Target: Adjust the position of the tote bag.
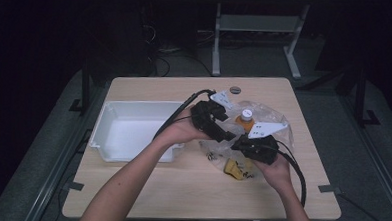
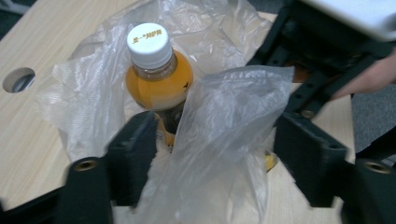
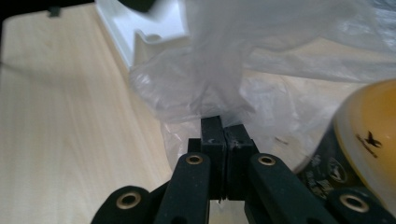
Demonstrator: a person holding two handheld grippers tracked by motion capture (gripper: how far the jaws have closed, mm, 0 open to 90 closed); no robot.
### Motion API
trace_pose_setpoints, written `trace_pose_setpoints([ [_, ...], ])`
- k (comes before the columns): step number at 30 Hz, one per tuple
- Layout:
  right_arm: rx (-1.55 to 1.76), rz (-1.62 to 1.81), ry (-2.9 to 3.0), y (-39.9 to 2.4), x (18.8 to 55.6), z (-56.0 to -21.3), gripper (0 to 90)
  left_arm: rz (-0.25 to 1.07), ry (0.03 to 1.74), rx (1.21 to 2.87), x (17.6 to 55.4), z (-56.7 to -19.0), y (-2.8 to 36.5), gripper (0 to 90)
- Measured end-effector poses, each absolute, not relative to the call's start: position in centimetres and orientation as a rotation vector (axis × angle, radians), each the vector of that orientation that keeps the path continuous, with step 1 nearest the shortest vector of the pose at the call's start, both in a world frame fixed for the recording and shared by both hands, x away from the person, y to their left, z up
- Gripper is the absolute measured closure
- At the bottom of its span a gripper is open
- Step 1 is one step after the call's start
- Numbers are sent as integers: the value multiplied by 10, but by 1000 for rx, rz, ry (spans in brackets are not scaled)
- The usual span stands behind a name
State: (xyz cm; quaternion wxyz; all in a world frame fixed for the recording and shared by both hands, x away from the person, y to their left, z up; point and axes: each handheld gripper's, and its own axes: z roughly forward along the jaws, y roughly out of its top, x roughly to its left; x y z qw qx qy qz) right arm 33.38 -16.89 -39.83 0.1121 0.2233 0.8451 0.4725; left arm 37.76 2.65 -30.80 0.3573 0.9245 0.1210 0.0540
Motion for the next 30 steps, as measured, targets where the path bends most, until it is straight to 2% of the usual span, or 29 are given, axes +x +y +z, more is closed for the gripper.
trace_pose_setpoints([
  [1,651,1398,2476,-170,332,-396,884,131,328,2394,380,-311,22,450],
  [3,657,1405,2476,-172,331,-395,872,141,311,2407,381,-313,20,633],
  [4,657,1405,2476,-172,331,-395,872,160,299,2416,380,-315,18,633],
  [5,661,1397,2489,-174,331,-395,839,173,290,2431,381,-319,16,762],
  [8,661,1393,2496,-177,330,-395,804,181,306,2430,381,-323,16,862],
  [17,690,1381,2504,-213,321,-390,656,174,311,2416,382,-344,22,889],
  [28,727,1333,2473,-242,324,-378,550,162,371,2410,378,-375,31,888],
  [30,742,1301,2448,-249,331,-369,499,172,372,2416,378,-379,33,888],
])
